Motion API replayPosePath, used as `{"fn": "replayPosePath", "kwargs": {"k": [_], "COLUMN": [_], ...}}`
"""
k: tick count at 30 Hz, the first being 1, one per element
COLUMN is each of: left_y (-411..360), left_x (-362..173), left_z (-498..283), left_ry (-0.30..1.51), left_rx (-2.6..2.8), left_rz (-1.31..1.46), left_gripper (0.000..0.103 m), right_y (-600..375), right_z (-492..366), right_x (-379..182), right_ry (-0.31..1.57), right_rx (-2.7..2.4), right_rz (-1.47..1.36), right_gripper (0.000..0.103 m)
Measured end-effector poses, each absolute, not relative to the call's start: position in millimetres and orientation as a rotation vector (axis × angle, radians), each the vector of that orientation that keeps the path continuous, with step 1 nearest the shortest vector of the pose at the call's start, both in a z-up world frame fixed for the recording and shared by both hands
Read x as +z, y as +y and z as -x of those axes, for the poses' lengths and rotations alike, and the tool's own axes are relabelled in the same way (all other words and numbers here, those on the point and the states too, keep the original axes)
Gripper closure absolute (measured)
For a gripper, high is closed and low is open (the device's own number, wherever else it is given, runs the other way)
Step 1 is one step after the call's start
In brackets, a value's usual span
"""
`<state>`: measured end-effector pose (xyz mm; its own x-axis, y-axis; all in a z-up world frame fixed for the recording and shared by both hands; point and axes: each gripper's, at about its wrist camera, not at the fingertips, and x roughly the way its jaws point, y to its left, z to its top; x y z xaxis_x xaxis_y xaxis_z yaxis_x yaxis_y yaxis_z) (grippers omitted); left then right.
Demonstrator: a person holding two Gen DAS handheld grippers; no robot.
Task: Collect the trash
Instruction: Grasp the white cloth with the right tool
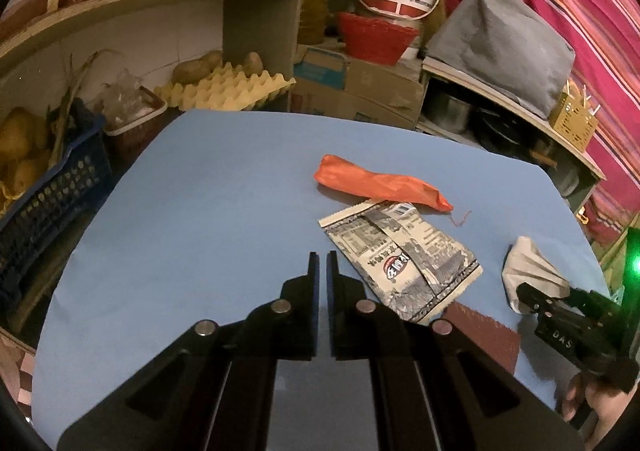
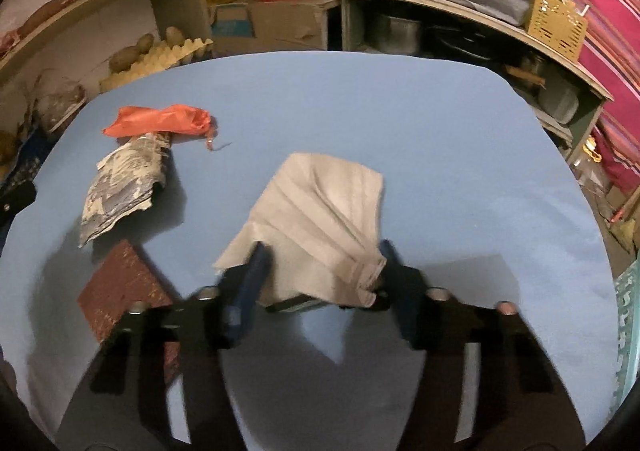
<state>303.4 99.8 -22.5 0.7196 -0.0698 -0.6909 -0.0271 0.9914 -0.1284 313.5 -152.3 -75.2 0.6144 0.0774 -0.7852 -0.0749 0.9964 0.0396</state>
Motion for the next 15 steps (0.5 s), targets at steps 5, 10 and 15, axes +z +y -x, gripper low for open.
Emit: {"fn": "replayPosePath", "kwargs": {"k": [5,10,15], "left_y": [96,91,76], "left_x": [-21,-16,-19], "left_z": [-304,-302,-311], "left_ry": [0.771,0.720,0.735], "left_rx": [-0.015,0.016,-0.022], "left_rz": [0.129,0.095,0.105], "left_gripper": [0.075,0.028,0.018], "right_y": [-162,-191,-229], "right_z": [-306,-295,-284], "right_x": [-71,-61,-57], "right_ry": [0.884,0.860,0.858], "right_rx": [0.092,0.050,0.009], "right_rz": [-0.005,-0.010,-0.068], "right_gripper": [0.075,0.076,0.076]}}
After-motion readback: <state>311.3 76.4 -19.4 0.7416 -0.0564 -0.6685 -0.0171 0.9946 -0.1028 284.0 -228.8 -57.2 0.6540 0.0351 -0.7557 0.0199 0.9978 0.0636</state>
